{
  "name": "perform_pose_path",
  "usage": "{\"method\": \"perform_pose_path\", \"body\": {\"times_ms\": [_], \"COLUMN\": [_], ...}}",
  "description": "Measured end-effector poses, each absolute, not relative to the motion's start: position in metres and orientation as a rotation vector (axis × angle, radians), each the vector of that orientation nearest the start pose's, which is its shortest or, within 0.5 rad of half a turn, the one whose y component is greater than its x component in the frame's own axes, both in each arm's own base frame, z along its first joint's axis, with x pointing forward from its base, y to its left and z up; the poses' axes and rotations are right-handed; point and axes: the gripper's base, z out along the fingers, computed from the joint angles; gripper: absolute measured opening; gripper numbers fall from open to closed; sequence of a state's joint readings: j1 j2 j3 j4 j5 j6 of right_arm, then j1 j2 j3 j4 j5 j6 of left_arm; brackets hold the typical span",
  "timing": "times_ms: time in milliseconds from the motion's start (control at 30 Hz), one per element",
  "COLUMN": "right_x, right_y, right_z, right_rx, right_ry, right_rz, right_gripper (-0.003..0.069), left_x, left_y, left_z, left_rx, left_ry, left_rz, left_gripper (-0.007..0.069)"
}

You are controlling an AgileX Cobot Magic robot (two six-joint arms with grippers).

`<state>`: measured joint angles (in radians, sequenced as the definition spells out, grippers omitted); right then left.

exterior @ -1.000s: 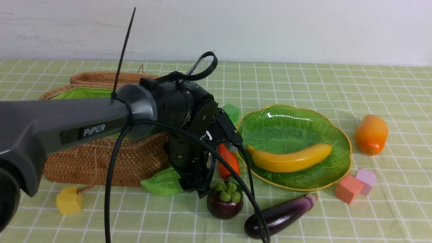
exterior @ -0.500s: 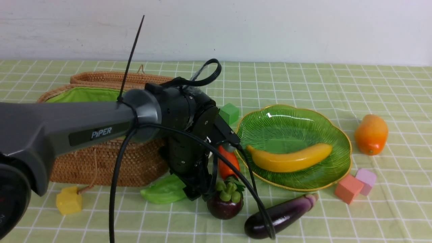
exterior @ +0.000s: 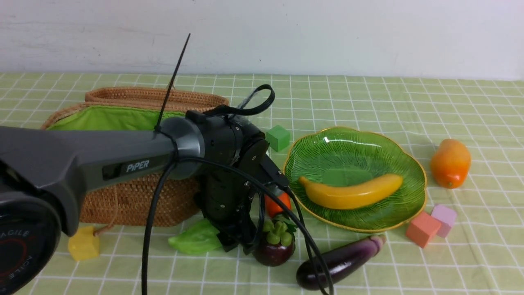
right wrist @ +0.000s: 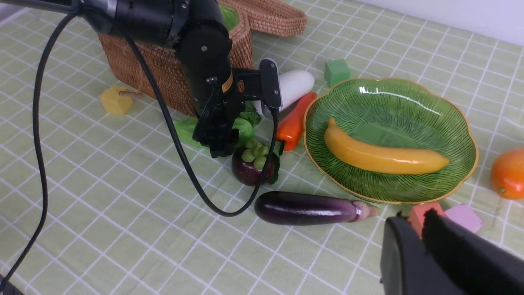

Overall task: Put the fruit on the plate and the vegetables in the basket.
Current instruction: Take a chayote with your left arm and place it on the basket on the left.

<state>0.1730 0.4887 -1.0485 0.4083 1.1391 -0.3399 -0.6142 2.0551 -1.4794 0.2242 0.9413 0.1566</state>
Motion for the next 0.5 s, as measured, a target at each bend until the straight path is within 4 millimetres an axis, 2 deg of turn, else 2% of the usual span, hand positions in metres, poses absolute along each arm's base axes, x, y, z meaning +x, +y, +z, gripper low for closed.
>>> {"method": "perform_pose_path", "body": {"times_ms": [100,233,267,333,367,467,500], "right_x": [0.026,0.026,0.026,0.026,0.026,0.026,0.026], "right_y": [0.038,0.038,0.038,0.038,0.038,0.038,0.038], "right_z": [0.421,0.421,0.421,0.421,0.421,0.421,0.421], "right_rx": [-0.562,-0.564,-0.564,-0.564,-0.564,-0.562,-0.561], "right_ry": [1.937,1.936,1.936,1.935,1.935,1.932,1.93], "right_rz": [0.382,0.38,0.38,0.381,0.381,0.381,0.381], "right_gripper": [0.0086,0.0086,0.0086,0.0086,0.0086,0.0086,0.0086], "left_x": [0.344,0.336,0.329,0.317,0.313,0.291,0.287], "left_y": [-0.222,-0.222,-0.221,-0.218,-0.216,-0.203,-0.199], "left_z": [0.177,0.23,0.253,0.283,0.293,0.342,0.35], "left_rx": [1.269,1.184,1.163,1.161,1.159,1.136,1.13], "left_ry": [2.695,2.682,2.675,2.652,2.637,2.528,2.506], "left_rz": [0.243,0.144,0.077,0.003,-0.02,-0.071,-0.059], "left_gripper": [0.0451,0.0451,0.0451,0.0451,0.0451,0.0451,0.0451]}}
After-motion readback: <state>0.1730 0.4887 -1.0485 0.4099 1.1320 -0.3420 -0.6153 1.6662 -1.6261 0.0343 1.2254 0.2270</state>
